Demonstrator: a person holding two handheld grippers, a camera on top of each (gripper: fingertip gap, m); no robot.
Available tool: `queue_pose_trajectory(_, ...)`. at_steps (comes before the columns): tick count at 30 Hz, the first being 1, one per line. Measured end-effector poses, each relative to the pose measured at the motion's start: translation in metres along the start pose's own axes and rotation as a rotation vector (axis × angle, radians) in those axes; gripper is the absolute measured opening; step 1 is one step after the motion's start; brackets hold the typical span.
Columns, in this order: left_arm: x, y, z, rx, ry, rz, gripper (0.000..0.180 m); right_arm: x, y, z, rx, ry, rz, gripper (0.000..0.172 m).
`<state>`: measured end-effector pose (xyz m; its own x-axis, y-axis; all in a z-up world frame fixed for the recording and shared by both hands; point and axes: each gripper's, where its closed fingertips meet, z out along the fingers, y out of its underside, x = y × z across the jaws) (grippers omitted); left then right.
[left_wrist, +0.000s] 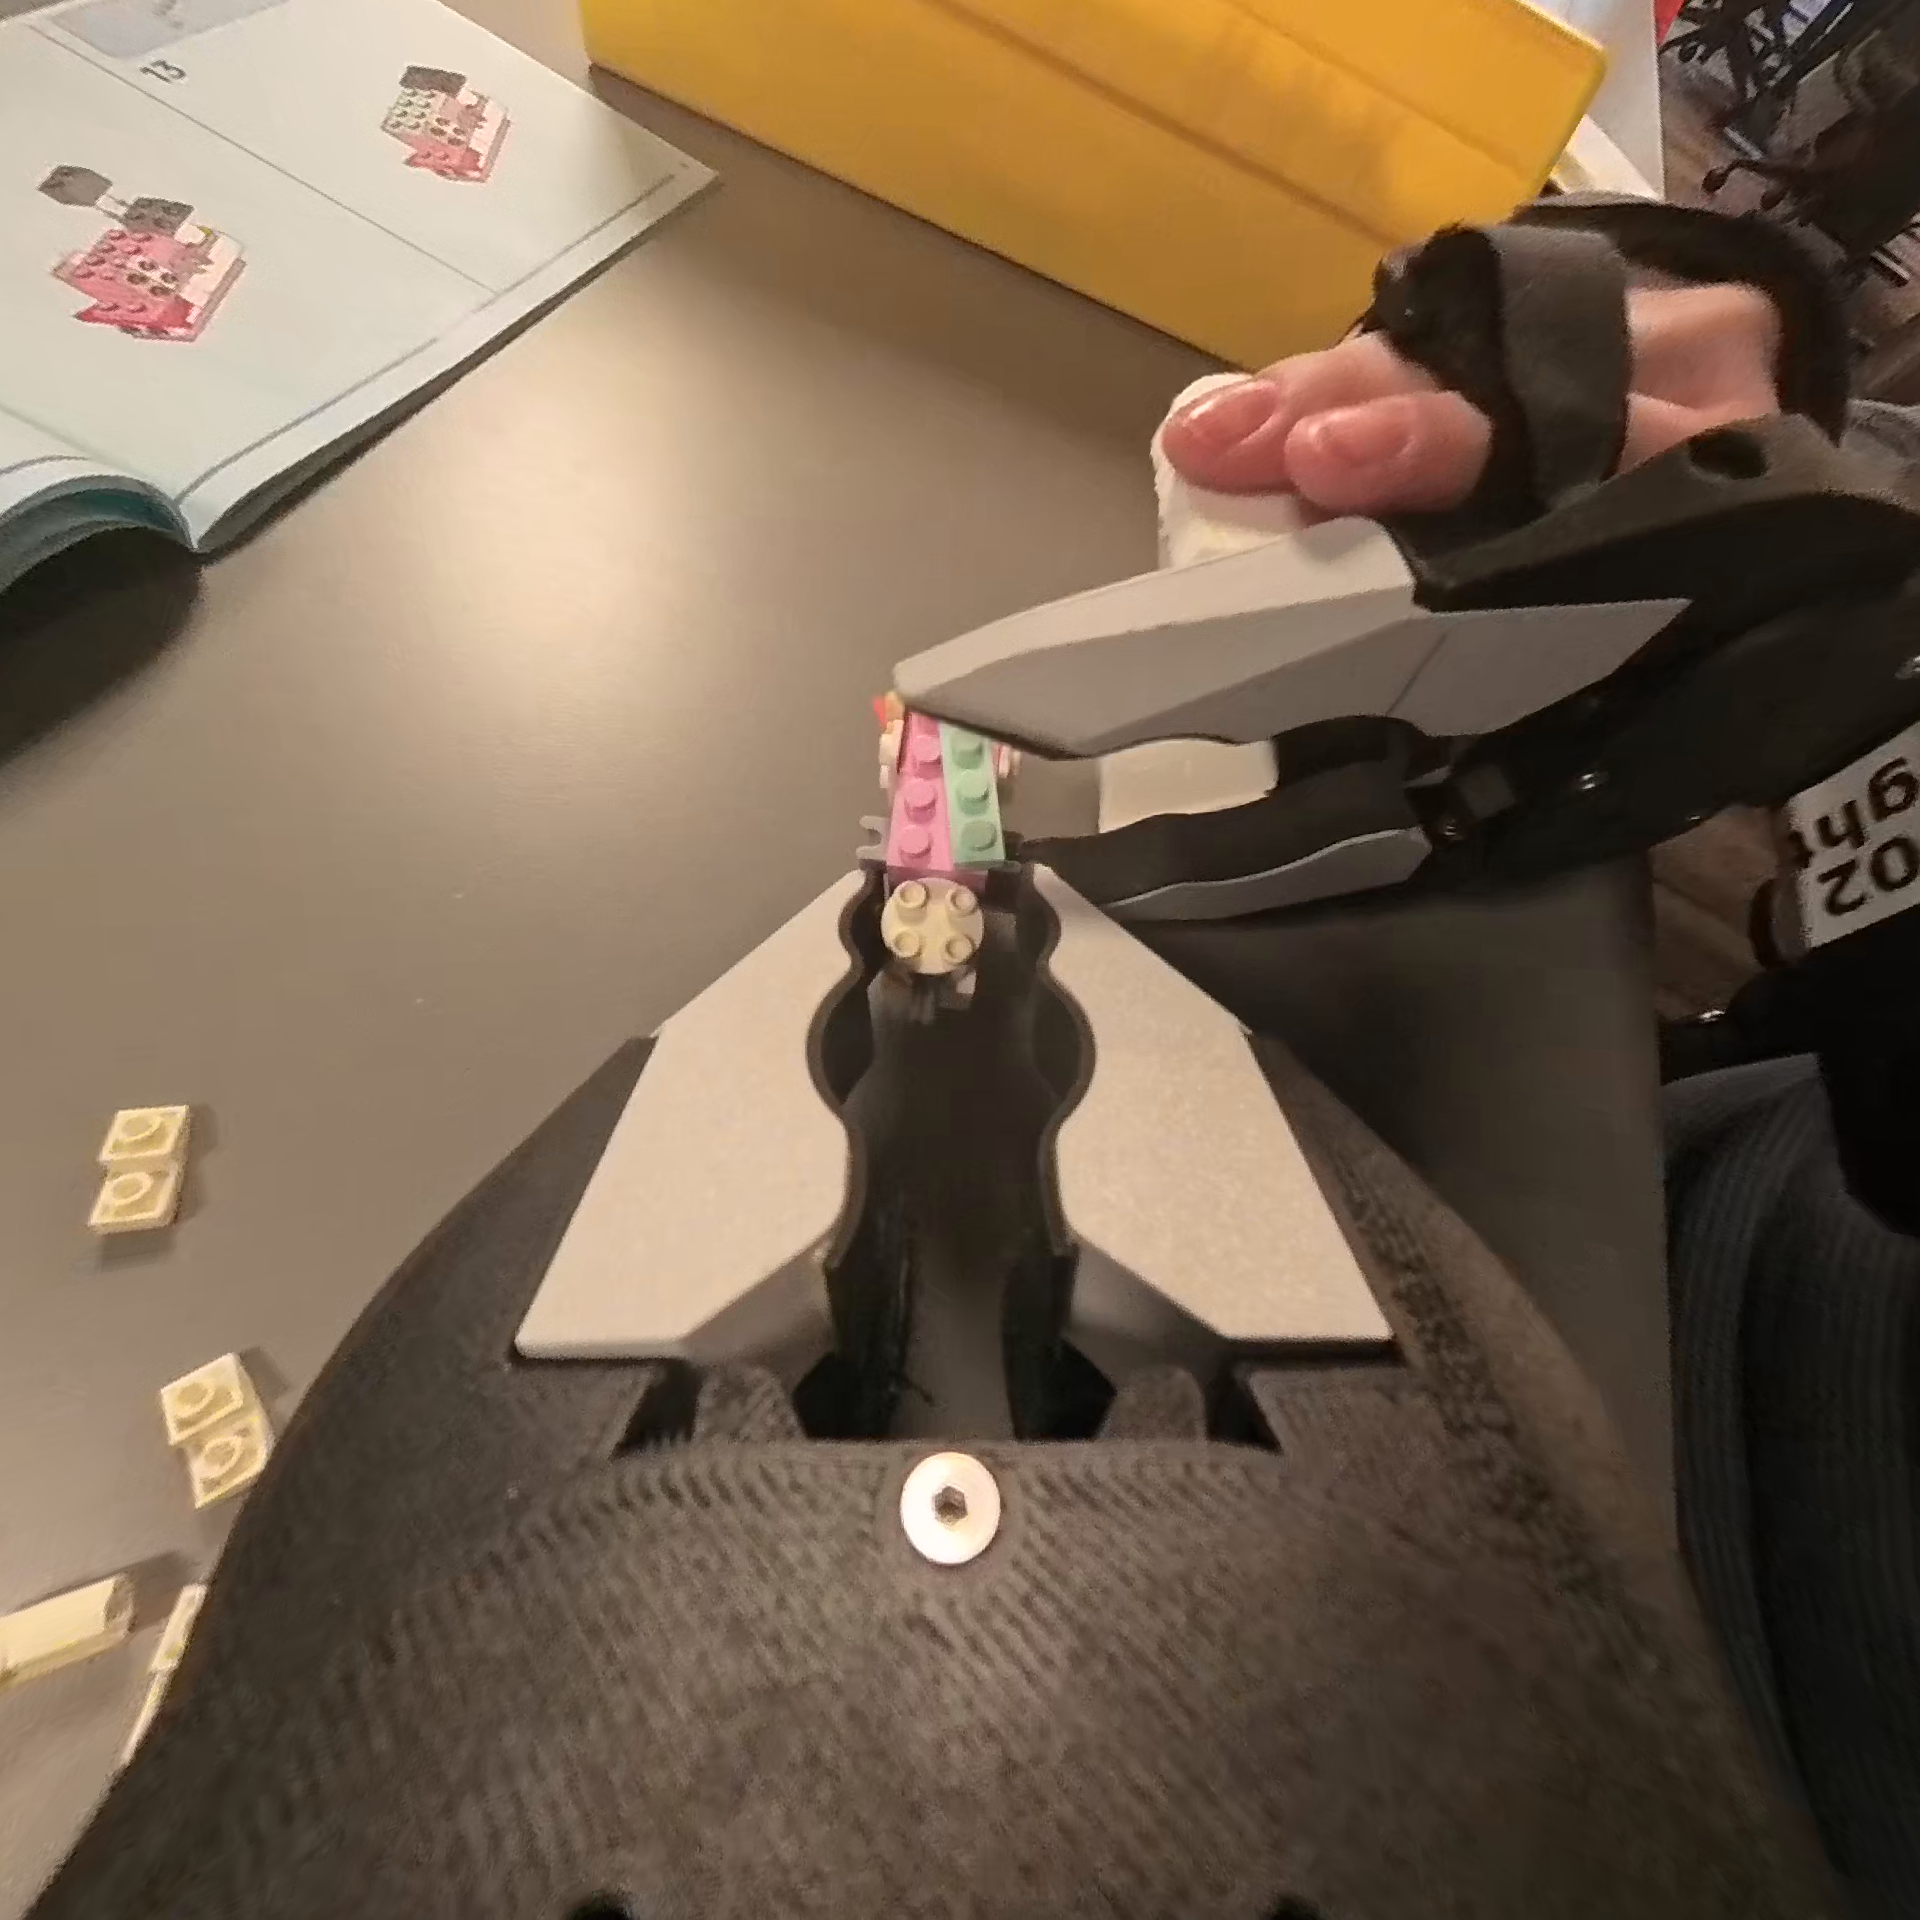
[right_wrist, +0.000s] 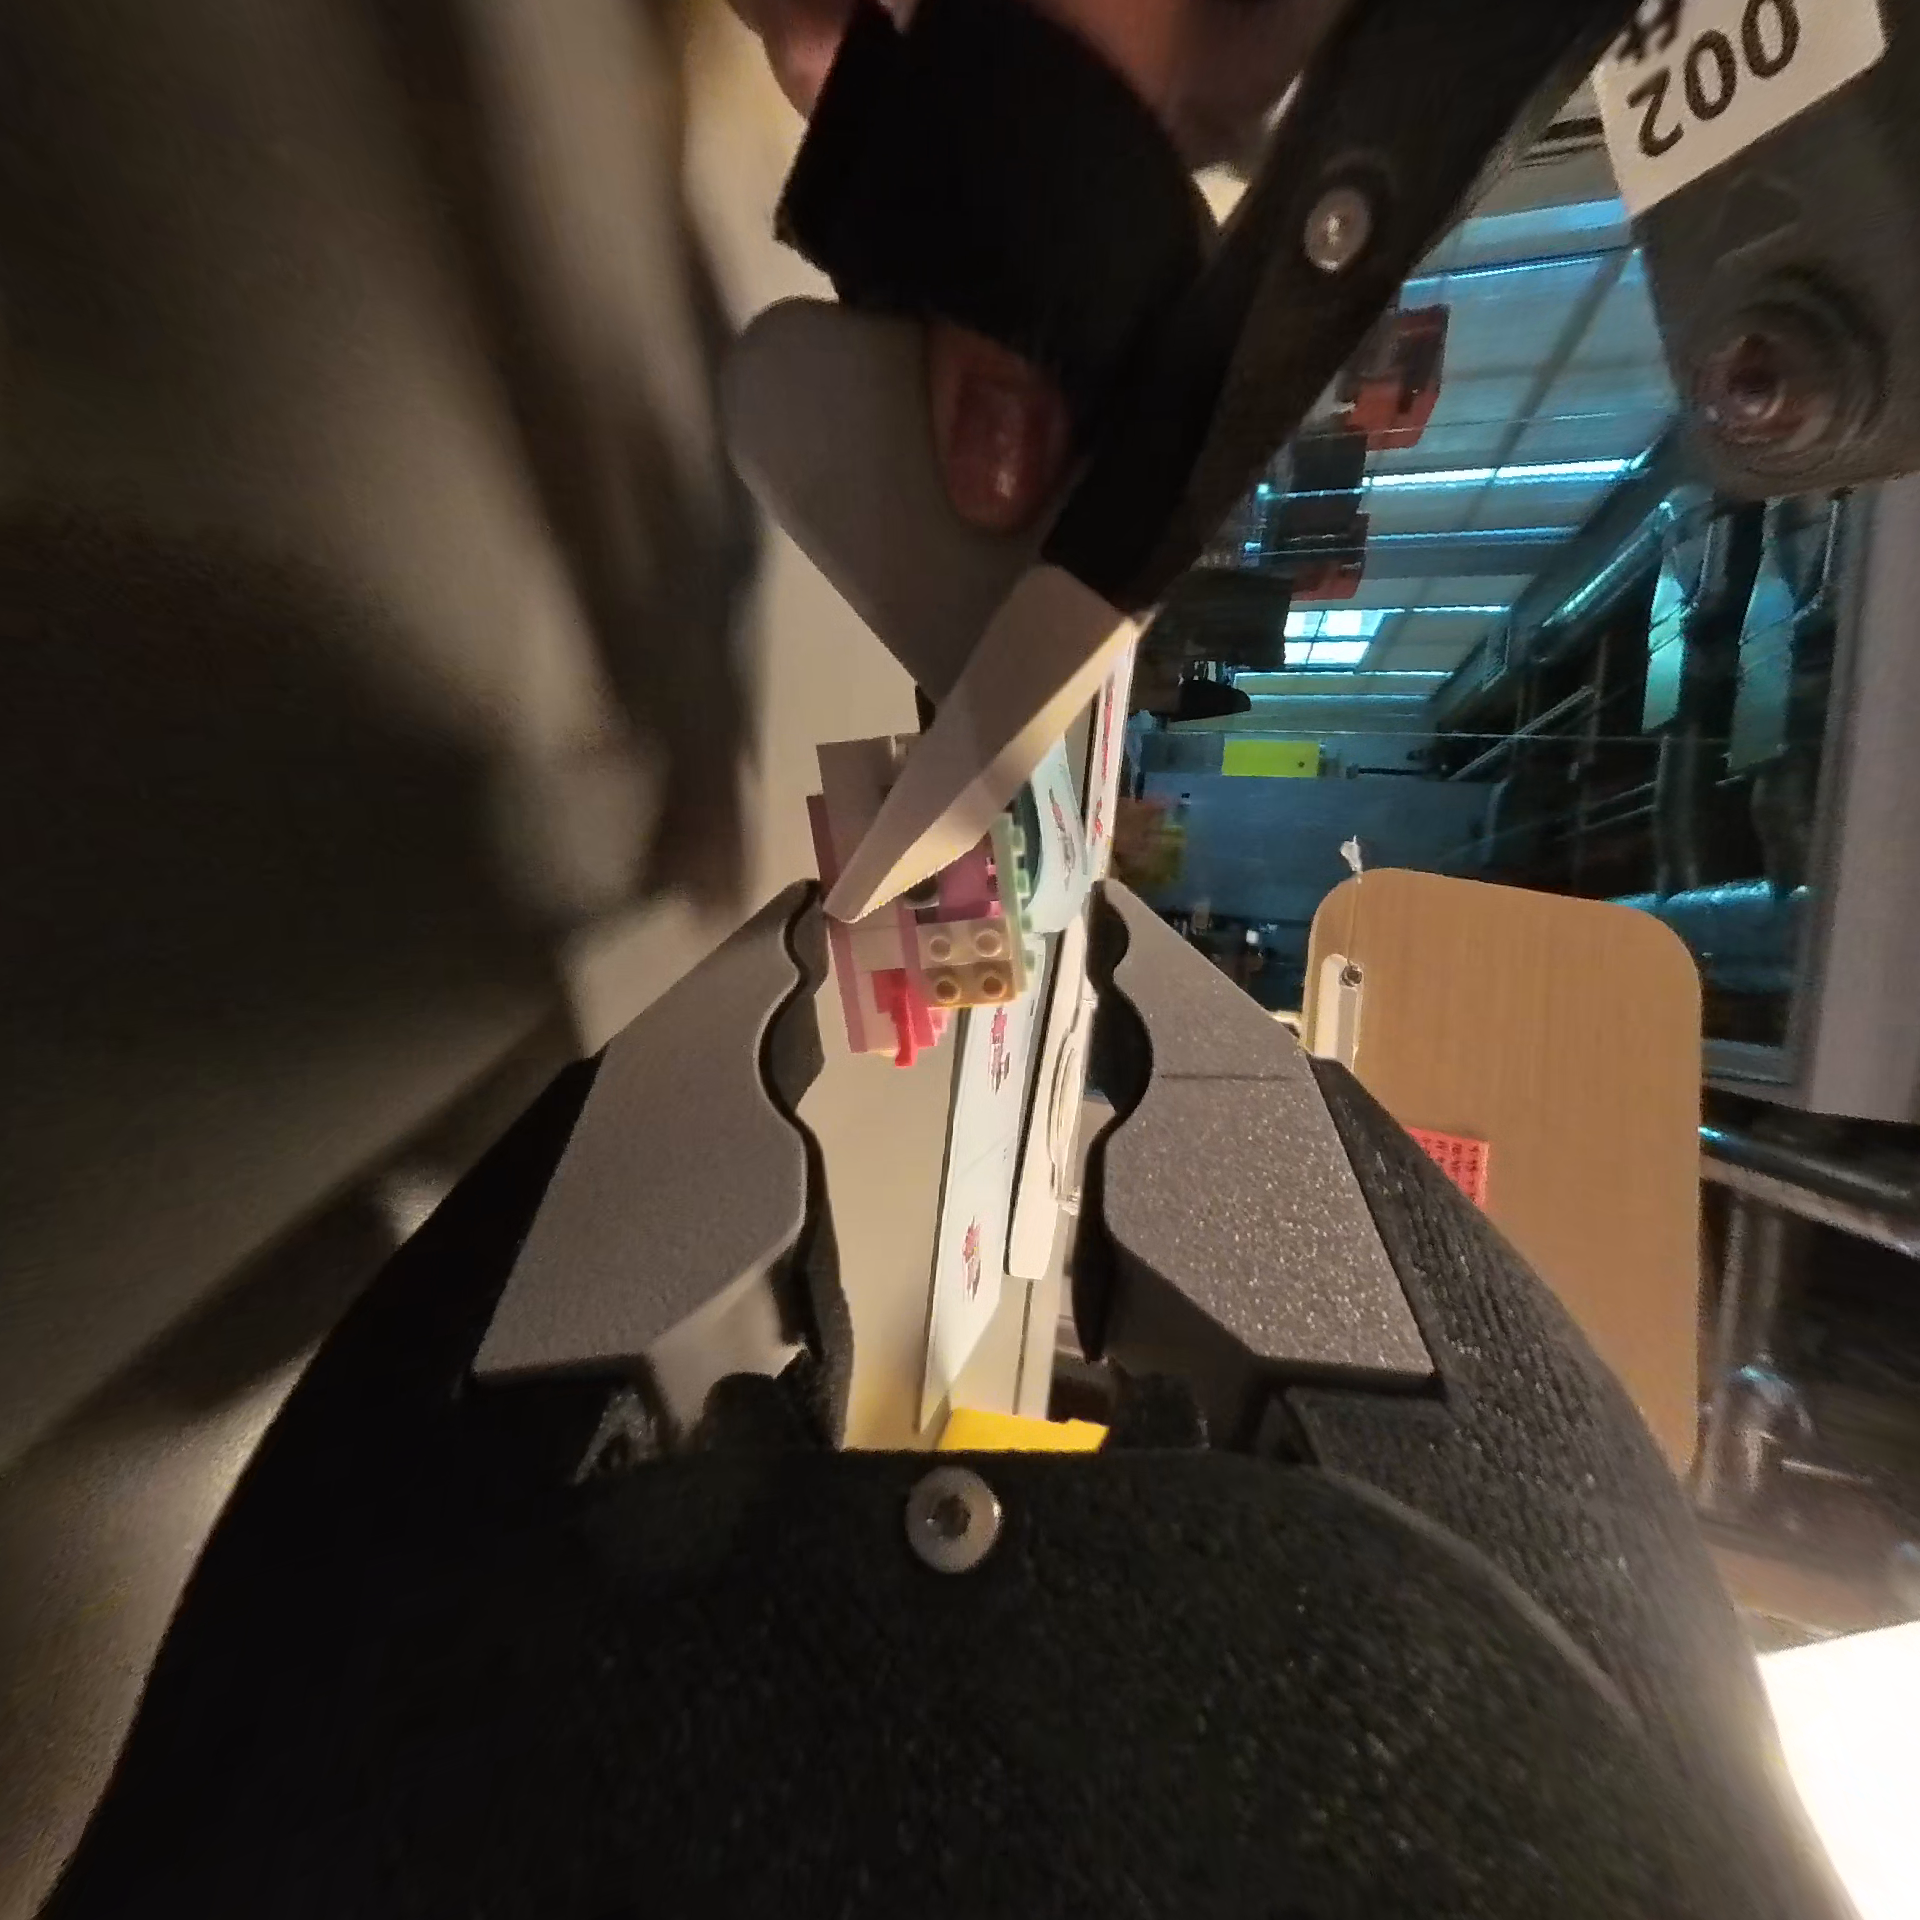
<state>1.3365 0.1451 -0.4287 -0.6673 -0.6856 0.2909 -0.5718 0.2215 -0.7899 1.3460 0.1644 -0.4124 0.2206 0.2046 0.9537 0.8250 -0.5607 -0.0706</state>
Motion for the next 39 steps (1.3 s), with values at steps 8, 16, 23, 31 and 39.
queue_pose_trajectory(8, -0.002, 0.000, 0.000, 0.000, -0.016, -0.009, 0.024, -0.005, 0.003, 0.005, -0.034, -0.008, -0.023, 0.039)
queue_pose_trajectory(16, -0.006, 0.003, 0.004, -0.013, -0.036, -0.065, 0.024, -0.010, 0.008, 0.010, -0.114, 0.013, -0.098, 0.038)
queue_pose_trajectory(23, -0.007, 0.002, 0.004, -0.005, -0.054, -0.103, 0.024, -0.008, 0.011, 0.013, -0.180, 0.030, -0.100, 0.039)
queue_pose_trajectory(31, -0.011, 0.001, 0.003, 0.004, -0.098, -0.106, 0.023, -0.006, 0.013, 0.015, -0.240, 0.058, -0.108, 0.038)
queue_pose_trajectory(39, -0.013, 0.001, 0.003, -0.004, -0.140, -0.081, 0.023, -0.006, 0.014, 0.016, -0.252, 0.047, -0.119, 0.038)
